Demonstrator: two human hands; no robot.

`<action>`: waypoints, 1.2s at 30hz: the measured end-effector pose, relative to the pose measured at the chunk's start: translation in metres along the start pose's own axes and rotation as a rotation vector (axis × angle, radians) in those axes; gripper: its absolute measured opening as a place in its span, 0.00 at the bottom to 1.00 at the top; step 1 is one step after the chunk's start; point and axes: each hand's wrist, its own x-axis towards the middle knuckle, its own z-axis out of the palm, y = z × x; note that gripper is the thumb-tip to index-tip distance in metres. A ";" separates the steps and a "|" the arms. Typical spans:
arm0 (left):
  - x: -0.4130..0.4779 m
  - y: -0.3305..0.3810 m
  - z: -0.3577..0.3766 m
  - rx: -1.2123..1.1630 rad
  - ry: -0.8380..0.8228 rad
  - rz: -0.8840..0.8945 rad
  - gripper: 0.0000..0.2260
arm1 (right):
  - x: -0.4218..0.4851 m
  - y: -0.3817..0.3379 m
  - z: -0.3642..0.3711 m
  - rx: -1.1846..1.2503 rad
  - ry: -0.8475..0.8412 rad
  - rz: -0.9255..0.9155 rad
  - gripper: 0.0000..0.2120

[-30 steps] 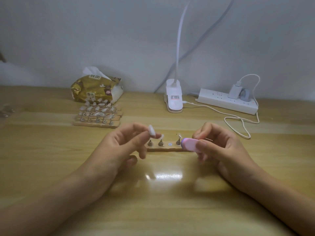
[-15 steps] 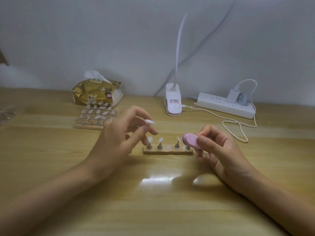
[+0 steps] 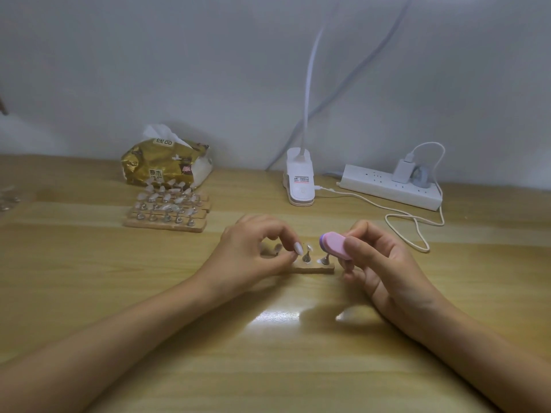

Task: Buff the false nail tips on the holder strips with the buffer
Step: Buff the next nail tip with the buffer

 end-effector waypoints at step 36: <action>0.002 0.005 -0.001 0.189 -0.098 -0.039 0.04 | 0.000 -0.002 0.000 0.137 0.049 0.071 0.03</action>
